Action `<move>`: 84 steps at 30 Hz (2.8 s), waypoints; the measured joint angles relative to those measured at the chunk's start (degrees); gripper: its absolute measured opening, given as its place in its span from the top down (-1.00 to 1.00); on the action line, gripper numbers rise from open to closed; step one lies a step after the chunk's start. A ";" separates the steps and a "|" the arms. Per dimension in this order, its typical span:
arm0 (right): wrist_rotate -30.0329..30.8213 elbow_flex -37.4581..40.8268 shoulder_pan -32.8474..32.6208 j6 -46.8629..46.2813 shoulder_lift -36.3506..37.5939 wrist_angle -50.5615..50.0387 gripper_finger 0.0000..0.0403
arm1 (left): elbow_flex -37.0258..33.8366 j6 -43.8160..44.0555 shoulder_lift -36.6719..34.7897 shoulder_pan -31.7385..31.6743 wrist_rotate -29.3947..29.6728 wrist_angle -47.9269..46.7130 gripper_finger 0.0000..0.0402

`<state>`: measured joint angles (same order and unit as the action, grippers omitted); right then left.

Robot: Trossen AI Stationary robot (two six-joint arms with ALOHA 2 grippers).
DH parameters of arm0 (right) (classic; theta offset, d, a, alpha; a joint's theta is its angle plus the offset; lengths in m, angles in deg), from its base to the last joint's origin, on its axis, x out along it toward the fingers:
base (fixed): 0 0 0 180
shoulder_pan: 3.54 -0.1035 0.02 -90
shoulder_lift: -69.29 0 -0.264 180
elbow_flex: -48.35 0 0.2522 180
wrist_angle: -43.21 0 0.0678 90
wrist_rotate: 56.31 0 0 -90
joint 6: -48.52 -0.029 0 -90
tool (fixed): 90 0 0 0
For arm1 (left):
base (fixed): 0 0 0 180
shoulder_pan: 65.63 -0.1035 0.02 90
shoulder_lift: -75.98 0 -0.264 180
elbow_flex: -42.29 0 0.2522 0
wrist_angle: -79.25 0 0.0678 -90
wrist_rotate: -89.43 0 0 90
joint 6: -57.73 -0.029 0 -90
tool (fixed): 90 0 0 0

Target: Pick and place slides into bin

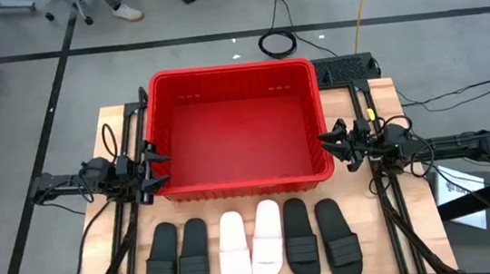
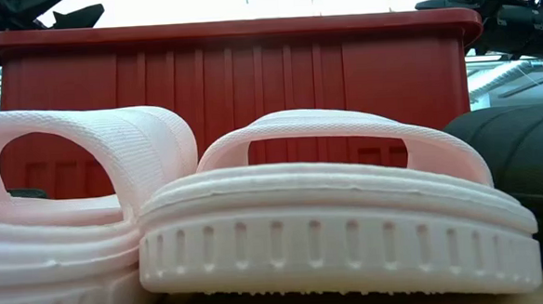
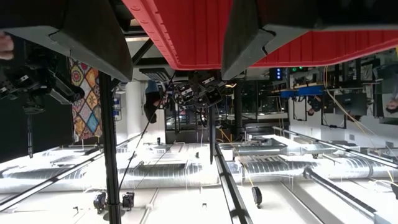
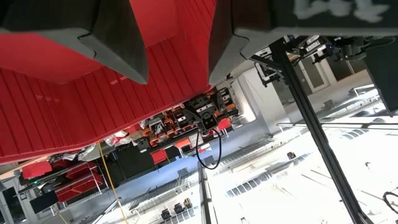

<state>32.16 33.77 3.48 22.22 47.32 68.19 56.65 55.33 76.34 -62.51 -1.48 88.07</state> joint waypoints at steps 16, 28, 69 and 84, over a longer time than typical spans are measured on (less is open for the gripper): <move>0.00 0.01 -0.01 -0.24 0.00 0.11 0.23 | 0.00 5.04 0.00 0.00 -0.01 -0.02 -0.26; 0.01 0.02 0.01 -0.02 -0.01 0.06 0.23 | 0.02 6.67 0.00 0.00 4.66 -0.04 -0.26; -5.09 -2.99 0.01 7.94 -0.21 17.69 0.23 | 7.24 -2.46 0.27 0.00 5.12 1.11 -0.26; -16.88 -20.02 -0.32 16.97 -6.10 8.24 0.23 | 28.19 -13.10 25.12 1.74 -6.62 -3.76 -0.26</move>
<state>15.28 13.76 3.16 39.18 41.22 76.43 84.84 42.23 101.47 -60.77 -8.10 84.31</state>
